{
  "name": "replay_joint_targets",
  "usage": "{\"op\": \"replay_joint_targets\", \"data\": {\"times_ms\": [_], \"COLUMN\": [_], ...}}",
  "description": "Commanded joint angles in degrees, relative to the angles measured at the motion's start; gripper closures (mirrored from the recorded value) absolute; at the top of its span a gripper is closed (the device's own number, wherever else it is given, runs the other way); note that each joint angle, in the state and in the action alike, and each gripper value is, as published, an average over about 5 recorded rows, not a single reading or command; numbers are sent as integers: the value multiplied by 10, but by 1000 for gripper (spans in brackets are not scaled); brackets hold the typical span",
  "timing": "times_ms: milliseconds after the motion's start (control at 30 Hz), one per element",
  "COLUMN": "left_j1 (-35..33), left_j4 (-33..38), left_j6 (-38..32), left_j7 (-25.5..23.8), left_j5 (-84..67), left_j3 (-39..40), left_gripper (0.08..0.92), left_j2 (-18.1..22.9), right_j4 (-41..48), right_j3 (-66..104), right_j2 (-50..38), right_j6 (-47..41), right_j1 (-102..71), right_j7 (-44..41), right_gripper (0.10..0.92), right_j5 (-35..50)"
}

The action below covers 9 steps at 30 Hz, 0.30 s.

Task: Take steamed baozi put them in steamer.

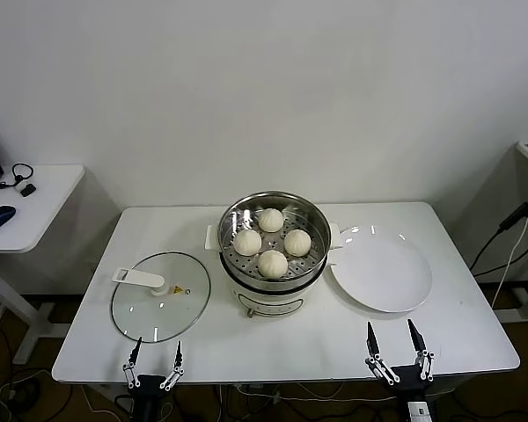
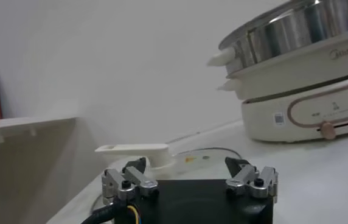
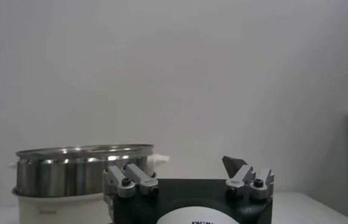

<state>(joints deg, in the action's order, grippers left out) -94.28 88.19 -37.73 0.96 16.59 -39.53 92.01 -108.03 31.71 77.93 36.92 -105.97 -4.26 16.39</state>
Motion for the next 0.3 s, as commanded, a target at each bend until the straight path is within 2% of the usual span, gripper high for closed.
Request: {"op": "replay_joint_targets", "data": {"times_ms": [33,300], "left_j1": [-1,-1], "left_j4": [2,4], "left_j6": [-2,-2], "left_j7": [1,1], "left_j5": [-5,-6], "left_j3": [-1,-2], "left_gripper": [177,177], "left_j2": [-1,-1], "right_j4": [10,10], "right_j3": [-4,-6], "right_j2": [24,24], "right_j6": [31,34], "right_j1": [-26,-26], "right_j7": [-5,-7], "right_gripper": [203,203], "right_j5": [-11,-11]}}
